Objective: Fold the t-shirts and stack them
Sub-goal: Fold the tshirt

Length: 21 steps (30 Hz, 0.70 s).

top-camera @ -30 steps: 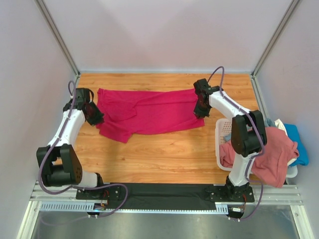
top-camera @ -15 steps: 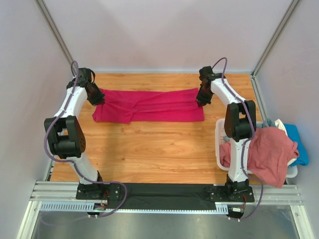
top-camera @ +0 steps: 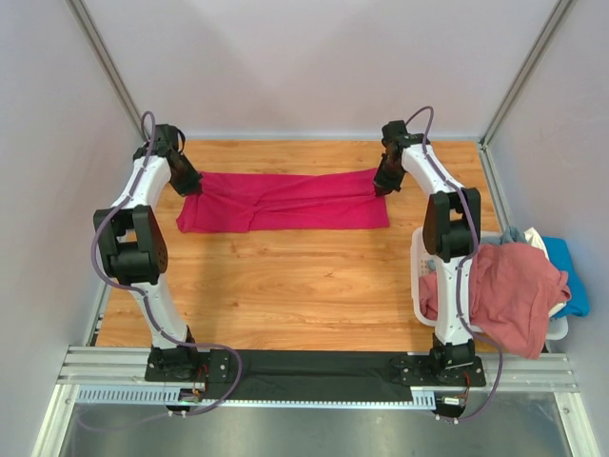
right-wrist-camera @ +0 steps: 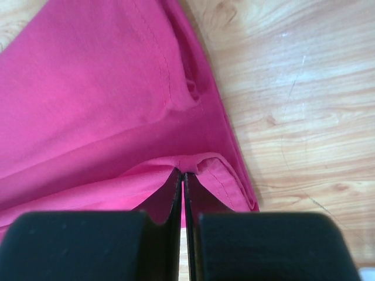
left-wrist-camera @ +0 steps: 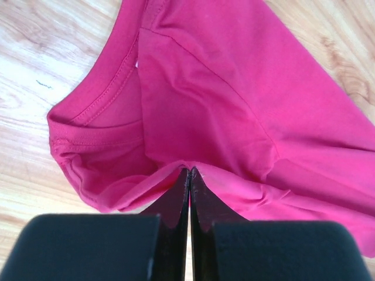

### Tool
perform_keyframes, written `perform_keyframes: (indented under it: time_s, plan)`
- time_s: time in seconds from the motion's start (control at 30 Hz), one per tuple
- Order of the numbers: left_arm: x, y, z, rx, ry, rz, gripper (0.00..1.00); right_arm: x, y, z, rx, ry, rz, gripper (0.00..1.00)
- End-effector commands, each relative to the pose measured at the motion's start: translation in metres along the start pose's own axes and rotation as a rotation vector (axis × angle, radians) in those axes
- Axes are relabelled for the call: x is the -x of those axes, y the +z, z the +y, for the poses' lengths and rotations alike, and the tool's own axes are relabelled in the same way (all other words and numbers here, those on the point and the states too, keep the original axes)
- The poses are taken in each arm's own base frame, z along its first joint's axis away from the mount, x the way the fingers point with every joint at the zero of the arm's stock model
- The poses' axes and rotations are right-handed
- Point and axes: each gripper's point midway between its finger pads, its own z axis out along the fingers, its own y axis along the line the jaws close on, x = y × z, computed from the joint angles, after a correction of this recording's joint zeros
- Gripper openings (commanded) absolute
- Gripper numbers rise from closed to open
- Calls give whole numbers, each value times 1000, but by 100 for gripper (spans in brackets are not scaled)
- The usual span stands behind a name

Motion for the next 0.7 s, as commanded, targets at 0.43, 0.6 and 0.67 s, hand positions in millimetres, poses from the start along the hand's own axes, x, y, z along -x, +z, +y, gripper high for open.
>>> perform_keyframes:
  time_s: [0.43,0.6,0.67]
  plan:
    - [20,13,-15,-26,5,-11,0,24,16,3,53,33,0,0]
    - [25,19,-16,-21,5,-9,0,29,14,4,63,44,-8,0]
    - [27,19,-18,-25,4,-15,0,32,13,5,67,49,-18,0]
